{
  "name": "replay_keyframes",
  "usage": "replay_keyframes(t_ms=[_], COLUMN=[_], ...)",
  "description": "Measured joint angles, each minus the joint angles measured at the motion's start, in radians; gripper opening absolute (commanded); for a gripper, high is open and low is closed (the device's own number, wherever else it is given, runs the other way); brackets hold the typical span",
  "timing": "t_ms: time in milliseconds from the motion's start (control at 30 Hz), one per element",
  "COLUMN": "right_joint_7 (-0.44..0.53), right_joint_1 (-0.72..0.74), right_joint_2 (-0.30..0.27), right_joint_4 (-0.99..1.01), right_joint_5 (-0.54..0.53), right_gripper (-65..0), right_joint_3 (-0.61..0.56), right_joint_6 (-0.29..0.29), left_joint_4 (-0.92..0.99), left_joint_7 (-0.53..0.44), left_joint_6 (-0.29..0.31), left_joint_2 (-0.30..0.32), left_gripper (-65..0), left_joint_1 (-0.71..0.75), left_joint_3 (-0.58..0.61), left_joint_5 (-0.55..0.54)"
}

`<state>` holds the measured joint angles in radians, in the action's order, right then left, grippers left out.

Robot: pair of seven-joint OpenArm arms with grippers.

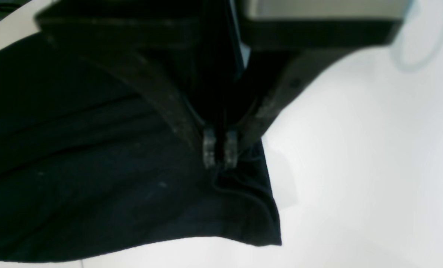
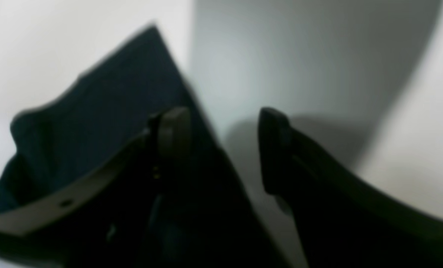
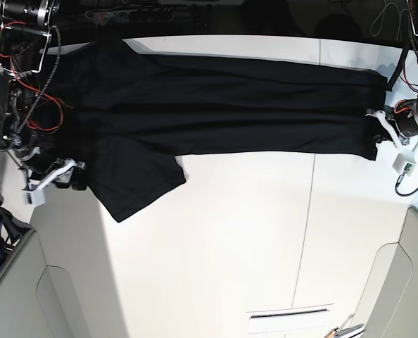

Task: Fold the T-shirt properly
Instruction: 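Lay the folded edge down and release both grippers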

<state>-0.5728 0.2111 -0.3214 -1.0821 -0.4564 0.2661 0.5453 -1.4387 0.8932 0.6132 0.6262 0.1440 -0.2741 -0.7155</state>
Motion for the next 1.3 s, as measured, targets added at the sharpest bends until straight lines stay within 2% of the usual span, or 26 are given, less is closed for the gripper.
replay_keyframes(t_ms=[100, 167, 267, 400, 433, 467, 533, 633, 700, 800, 833, 933, 1000, 1067, 1167, 1300], right_joint_7=[0.027, 0.037, 0.036, 0.032, 0.031, 0.023, 0.002, -0.04, -0.142, -0.313, -0.343, -0.373, -0.404, -0.449, -0.48, -0.491], right_joint_1=[0.036, 0.041, 0.038, 0.038, 0.037, 0.037, 0.033, 0.027, 0.024, 0.013, 0.006, -0.044, -0.106, -0.175, -0.254, -0.348], right_joint_2=[0.004, 0.026, 0.068, 0.111, 0.114, 0.114, 0.113, 0.114, 0.114, 0.114, 0.115, 0.114, 0.103, 0.085, 0.072, 0.076], right_joint_4=[0.064, 0.07, 0.069, 0.066, 0.061, 0.056, 0.039, -0.004, -0.064, -0.187, -0.235, -0.4, -0.503, -0.584, -0.687, -0.79], right_joint_5=[-0.016, -0.017, -0.031, -0.033, -0.033, -0.028, 0.003, 0.009, 0.0, -0.081, -0.096, -0.144, -0.177, -0.232, -0.297, -0.383], right_gripper=[-35.3, -35.3, -35.5, -36.5, -40.5, -47.2, -65.0, -65.0, -65.0, -65.0, -65.0, -65.0, -65.0, -65.0, -65.0, -65.0], right_joint_3=[-0.063, -0.09, -0.108, -0.11, -0.111, -0.111, -0.111, -0.111, -0.111, -0.083, -0.065, 0.011, 0.065, 0.115, 0.192, 0.282], right_joint_6=[0.002, 0.003, 0.035, 0.036, 0.036, 0.035, 0.033, 0.031, 0.019, 0.022, 0.022, 0.023, 0.021, 0.022, 0.025, 0.027], left_joint_4=[0.0, 0.0, 0.0, 0.0, 0.0, 0.0, 0.0, 0.0, 0.0, -0.016, -0.032, -0.111, -0.184, -0.254, -0.328, -0.377], left_joint_7=[0.0, 0.0, 0.0, 0.0, 0.0, 0.0, 0.0, 0.0, 0.0, 0.003, 0.011, 0.042, 0.044, 0.042, 0.045, 0.033], left_joint_6=[-0.001, -0.001, -0.003, -0.003, -0.003, -0.002, -0.002, -0.003, -0.003, -0.003, -0.003, -0.008, -0.056, -0.077, -0.089, -0.092], left_joint_2=[0.0, 0.0, 0.0, 0.0, 0.0, 0.0, 0.0, 0.0, 0.0, 0.0, 0.0, 0.0, 0.0, 0.0, 0.0, 0.003], left_gripper=[-65.0, -65.0, -65.0, -65.0, -65.0, -65.0, -65.0, -65.0, -65.0, -65.0, -65.0, -65.0, -65.0, -65.0, -65.0, -65.0], left_joint_1=[0.0, 0.0, 0.0, 0.0, 0.0, 0.0, 0.0, 0.0, 0.0, 0.001, 0.002, 0.01, 0.031, 0.062, 0.099, 0.153], left_joint_3=[0.0, 0.0, 0.0, 0.0, 0.0, 0.0, 0.0, 0.0, 0.0, -0.002, -0.002, -0.006, -0.01, -0.025, -0.055, -0.135], left_joint_5=[-0.001, 0.0, -0.001, -0.001, 0.0, 0.0, 0.0, -0.001, -0.001, 0.001, 0.003, 0.022, 0.023, 0.042, 0.09, 0.089])
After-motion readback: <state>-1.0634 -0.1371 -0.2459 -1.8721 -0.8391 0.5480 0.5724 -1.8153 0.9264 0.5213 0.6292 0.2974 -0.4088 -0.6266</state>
